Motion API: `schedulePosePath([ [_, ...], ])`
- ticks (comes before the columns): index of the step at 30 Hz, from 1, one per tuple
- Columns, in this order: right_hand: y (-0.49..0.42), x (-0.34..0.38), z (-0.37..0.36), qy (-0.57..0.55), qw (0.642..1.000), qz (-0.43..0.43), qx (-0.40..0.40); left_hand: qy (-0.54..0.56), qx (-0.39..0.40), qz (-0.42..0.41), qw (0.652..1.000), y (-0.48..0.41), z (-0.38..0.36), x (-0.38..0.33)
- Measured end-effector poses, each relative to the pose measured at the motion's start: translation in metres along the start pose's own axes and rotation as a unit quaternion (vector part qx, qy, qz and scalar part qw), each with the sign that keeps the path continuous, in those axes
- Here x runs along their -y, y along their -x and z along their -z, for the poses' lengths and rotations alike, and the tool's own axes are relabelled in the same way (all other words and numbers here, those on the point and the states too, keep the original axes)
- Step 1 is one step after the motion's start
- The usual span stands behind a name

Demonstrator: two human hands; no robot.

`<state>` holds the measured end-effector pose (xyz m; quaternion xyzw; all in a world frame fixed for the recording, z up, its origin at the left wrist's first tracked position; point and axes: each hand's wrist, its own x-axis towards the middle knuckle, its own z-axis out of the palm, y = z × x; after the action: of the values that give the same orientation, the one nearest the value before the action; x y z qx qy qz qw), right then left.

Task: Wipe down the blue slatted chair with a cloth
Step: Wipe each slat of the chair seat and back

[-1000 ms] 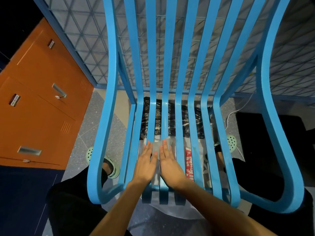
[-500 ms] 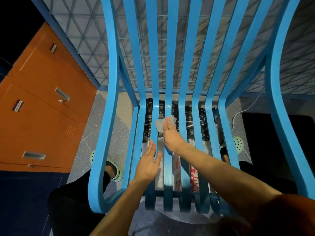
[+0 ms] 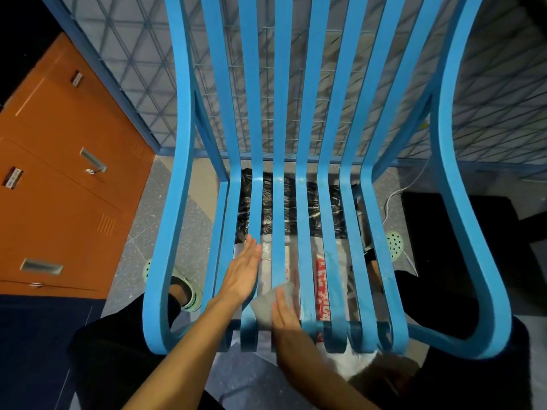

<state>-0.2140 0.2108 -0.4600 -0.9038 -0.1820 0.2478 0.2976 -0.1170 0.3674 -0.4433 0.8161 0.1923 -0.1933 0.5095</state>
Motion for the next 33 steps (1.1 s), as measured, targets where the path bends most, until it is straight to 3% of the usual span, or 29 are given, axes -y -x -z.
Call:
schedulePosePath([
  [10, -0.132, -0.008, 0.061, 0.088, 0.995, -0.020, -0.031, 0.004, 0.008, -0.022, 1.000, 0.000, -0.011, 0.008],
  [17, -0.205, -0.005, 0.100, 0.127, 0.991, -0.047, 0.016, 0.014, 0.017, -0.029, 0.999, -0.002, -0.014, 0.008],
  [22, -0.171, -0.004, 0.078, 0.117, 0.992, -0.047, 0.002, 0.030, 0.025, -0.013, 0.999, -0.005, -0.010, 0.013],
  [29, -0.048, -0.001, 0.007, 0.085, 0.996, -0.015, -0.036, 0.051, 0.025, -0.009, 0.998, -0.002, -0.005, 0.012],
  [33, 0.011, 0.005, -0.003, 0.004, 1.000, -0.006, 0.006, 0.040, 0.029, -0.007, 0.999, -0.002, -0.006, 0.012],
])
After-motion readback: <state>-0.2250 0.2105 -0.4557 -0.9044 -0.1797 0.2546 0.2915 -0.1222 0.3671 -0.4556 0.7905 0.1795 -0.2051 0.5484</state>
